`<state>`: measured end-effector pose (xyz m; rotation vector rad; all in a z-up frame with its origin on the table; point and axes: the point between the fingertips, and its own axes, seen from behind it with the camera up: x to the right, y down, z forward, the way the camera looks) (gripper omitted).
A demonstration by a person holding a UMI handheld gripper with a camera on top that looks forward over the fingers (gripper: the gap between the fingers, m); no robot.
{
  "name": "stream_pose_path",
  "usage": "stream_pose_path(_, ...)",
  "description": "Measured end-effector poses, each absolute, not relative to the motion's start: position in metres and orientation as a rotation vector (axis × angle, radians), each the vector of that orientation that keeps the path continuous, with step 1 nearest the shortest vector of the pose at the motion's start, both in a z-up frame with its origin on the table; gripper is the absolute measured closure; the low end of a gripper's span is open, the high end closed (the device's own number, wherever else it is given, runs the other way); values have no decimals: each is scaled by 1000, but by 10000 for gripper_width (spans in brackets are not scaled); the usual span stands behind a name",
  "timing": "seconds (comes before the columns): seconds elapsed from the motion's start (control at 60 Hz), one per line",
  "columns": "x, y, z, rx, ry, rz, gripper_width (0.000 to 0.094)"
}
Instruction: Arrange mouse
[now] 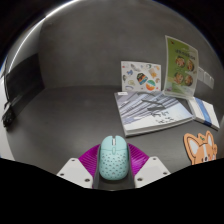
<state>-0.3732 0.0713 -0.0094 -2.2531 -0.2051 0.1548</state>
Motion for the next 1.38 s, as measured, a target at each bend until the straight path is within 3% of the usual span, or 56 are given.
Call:
stream_pose_path(0.067,-384,57,11,-2217,-241,231,533)
stream_pose_path(0.167,-366,48,85,-2044,-307,219,533)
stream_pose_path(0.3,-256,50,195,-1841,-223,144,534)
stream_pose_path(0.4,-150,52,222,-1797,-145,45,539)
stream_pose_path(0.483,-79,52,184,-1858,-52,-23,539)
stream_pose_path(0.667,-40,53,43,-2118,-8,-12,538)
stream_pose_path(0.817,-43,47,-8,-2200,-8,-11,532)
stream_pose_path(0.9,-44,49,-11,-2190,14,5,521)
stream_pose_path(1.033,-45,49,-10,-2211,-18,-10,386)
stream_pose_path(1.15,-51,25,-5,-2241,-2,3,37)
stream_pose_path(1.2,-56,9,5,-2231,14,19,94)
stream_pose_path(1.383,-64,-73,30,-2222,65,95,80)
